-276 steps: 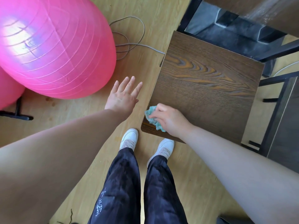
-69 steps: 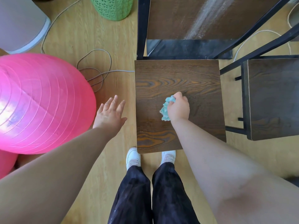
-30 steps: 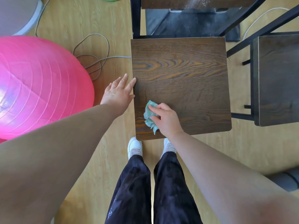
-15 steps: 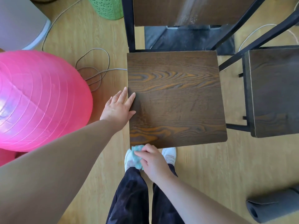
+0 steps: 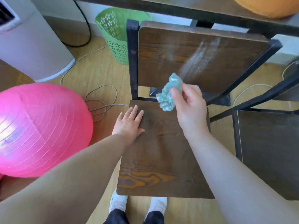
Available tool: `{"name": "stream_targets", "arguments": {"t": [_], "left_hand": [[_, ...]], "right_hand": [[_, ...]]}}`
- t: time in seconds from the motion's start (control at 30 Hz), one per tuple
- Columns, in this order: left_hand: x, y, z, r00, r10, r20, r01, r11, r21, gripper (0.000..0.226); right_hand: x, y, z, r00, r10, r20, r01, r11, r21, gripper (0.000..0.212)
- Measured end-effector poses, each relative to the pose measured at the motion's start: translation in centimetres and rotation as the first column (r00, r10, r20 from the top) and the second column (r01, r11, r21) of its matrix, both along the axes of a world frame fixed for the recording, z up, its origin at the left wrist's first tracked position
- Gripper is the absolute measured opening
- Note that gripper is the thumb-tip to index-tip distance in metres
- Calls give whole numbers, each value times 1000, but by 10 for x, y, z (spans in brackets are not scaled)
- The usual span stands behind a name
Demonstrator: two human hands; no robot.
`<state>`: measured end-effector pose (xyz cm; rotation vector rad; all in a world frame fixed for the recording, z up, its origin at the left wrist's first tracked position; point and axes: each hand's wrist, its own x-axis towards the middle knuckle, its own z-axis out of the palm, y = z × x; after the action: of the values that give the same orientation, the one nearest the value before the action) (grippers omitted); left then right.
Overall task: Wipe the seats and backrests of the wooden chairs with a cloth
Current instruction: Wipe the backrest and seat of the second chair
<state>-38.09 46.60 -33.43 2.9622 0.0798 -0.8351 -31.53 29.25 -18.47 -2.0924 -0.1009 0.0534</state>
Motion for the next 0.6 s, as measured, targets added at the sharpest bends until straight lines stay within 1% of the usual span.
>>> {"name": "stream_targets", "arguments": {"t": [0.1, 0.2, 0.27, 0.37, 0.47, 0.6], "left_hand": [[16, 6, 3, 998, 66, 7, -66, 998, -10, 75], [23, 11, 5, 995, 98, -9, -98, 995, -24, 72], [25, 12, 3, 995, 95, -42, -97, 995, -32, 72], [26, 12, -1, 991, 118, -57, -121, 991, -53, 70], [29, 9, -7, 983, 176, -52, -181, 979, -92, 69], [29, 8, -12, 978, 206, -44, -210, 970, -121, 67]], "right_hand": [[37, 21, 30, 981, 72, 182, -66, 997, -39, 29], [64, 41, 53, 932, 124, 341, -113, 992, -53, 29], [75, 54, 68, 869, 162, 467, -150, 987, -63, 29], [88, 71, 85, 738, 218, 638, -202, 974, -98, 31], [98, 85, 88, 653, 253, 714, -209, 966, -152, 29], [107, 94, 79, 598, 317, 736, -218, 948, -231, 24]]}}
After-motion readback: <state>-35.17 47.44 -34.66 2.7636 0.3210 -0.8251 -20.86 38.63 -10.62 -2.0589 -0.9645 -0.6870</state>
